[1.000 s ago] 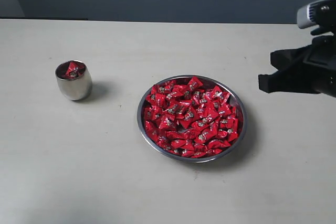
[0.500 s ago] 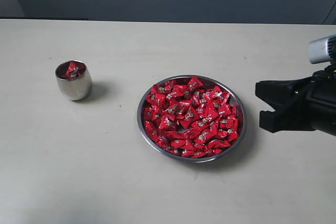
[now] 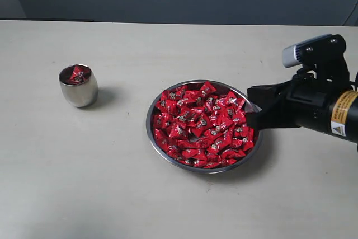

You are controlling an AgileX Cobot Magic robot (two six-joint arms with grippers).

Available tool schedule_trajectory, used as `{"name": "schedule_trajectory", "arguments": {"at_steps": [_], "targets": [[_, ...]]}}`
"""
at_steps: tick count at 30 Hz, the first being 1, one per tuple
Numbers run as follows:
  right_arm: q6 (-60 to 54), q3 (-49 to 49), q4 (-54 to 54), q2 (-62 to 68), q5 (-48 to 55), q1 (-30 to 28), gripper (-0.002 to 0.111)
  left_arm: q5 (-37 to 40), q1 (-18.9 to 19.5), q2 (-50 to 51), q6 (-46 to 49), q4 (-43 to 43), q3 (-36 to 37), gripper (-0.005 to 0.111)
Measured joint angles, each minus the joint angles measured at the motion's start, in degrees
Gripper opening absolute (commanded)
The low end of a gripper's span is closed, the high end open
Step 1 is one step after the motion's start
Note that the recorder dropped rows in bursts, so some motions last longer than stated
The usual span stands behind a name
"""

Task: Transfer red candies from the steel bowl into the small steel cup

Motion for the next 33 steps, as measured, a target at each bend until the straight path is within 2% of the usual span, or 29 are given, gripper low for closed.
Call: {"name": "schedule_trajectory", "arguments": {"at_steps": [4, 12, 19, 27, 33], "targets": [[-3.56, -2.66, 2.69, 8.09, -3.03, 0.00, -0.001, 0.00, 0.00, 0.00, 0.00, 0.00, 0.00, 0.000], [-3.04, -6.66, 2.07, 21.97, -9.75, 0.00, -0.001, 0.00, 0.00, 0.00, 0.00, 0.00, 0.00, 0.000], [4.77, -10.63, -3.44, 24.68, -9.28, 0.00, -0.001, 0.00, 0.00, 0.00, 0.00, 0.00, 0.00, 0.000], [13.46, -14.59, -9.40, 26.42, -3.05, 0.00, -0.001, 0.00, 0.00, 0.00, 0.00, 0.00, 0.00, 0.000], [25.36, -14.59, -19.21, 27.92, -0.21, 0.00, -0.001, 0.00, 0.00, 0.00, 0.00, 0.00, 0.00, 0.000]]}}
